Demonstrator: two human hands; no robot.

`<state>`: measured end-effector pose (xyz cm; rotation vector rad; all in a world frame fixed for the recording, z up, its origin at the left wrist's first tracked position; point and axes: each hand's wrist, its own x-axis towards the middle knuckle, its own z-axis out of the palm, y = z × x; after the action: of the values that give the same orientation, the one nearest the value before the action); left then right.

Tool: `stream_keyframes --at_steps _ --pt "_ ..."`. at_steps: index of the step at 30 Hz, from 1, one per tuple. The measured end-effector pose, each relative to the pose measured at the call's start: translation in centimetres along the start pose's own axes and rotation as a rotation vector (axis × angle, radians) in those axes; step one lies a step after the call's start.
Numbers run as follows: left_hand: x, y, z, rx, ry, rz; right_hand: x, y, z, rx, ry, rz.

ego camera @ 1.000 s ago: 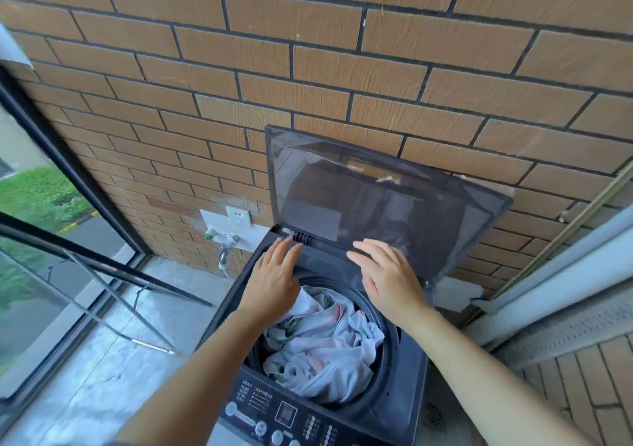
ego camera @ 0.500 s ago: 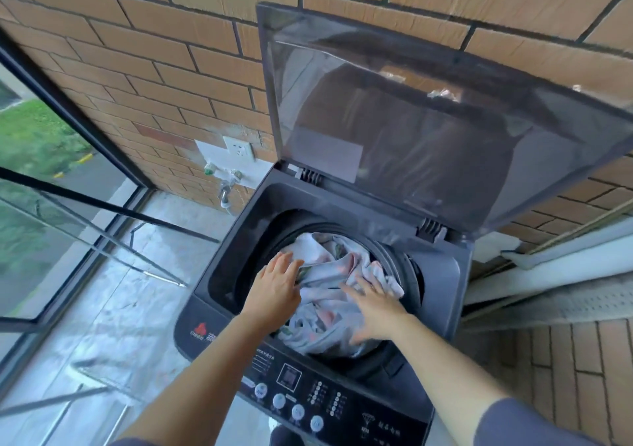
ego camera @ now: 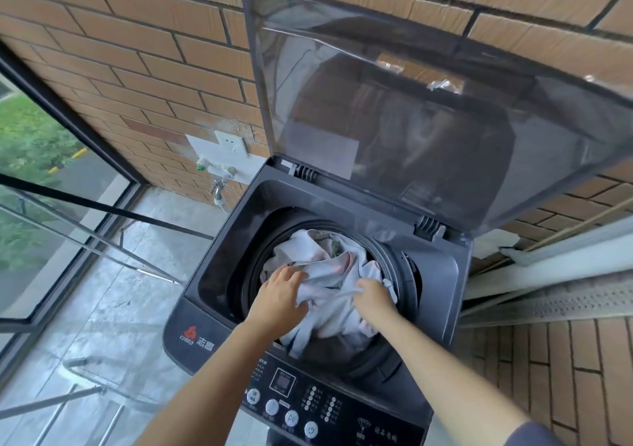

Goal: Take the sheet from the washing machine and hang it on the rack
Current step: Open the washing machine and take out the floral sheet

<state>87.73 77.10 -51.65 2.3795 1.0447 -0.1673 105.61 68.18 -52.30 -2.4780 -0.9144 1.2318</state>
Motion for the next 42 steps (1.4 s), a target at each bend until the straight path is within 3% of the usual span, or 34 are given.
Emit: stream_keyframes --at_steps 3,5,11,14,19,21,24,29,34,39,42 --pt "0.0 0.3 0.5 -0.156 -0.222 0.020 -0.2 -2.9 -3.2 0.382 0.125 0.013" --pt "0.1 1.2 1.1 -0.209 -0.333 0.015 -1.0 -4.5 -5.2 0.455 0.151 -0.066" --pt "1.6 2.3 3.2 -0.421 -0.288 -0.329 -0.9 -2.9 -4.0 0.480 0.136 -0.137" --pt "2.0 1.2 4.4 -0.301 -0.255 -0.339 0.0 -0.6 -1.1 0.285 -0.011 -0.149" --pt "2.8 -0.6 5.4 -0.168 -0.336 -0.372 2.5 2.3 2.9 -0.370 -0.186 -0.178" --pt "3.3 -0.6 5.3 -0.151 -0.382 -0.354 3.7 2.4 3.9 -0.461 -0.236 -0.122" --pt "3.7 -0.1 5.3 -0.156 -0.461 -0.337 4.5 1.9 5.0 -0.559 -0.178 -0.035" --pt "3.3 -0.6 5.6 -0.161 -0.503 -0.286 4.0 2.7 4.6 -0.274 -0.056 -0.039" --pt "2.2 0.1 4.1 -0.243 -0.557 -0.196 2.4 0.7 2.5 0.067 -0.047 0.179" --pt "1.9 0.8 2.9 -0.371 -0.340 -0.014 0.3 -2.6 0.8 0.401 -0.117 0.181" --pt "2.2 1.4 2.1 -0.525 -0.226 0.001 -0.3 -4.0 0.3 0.452 -0.107 0.143"
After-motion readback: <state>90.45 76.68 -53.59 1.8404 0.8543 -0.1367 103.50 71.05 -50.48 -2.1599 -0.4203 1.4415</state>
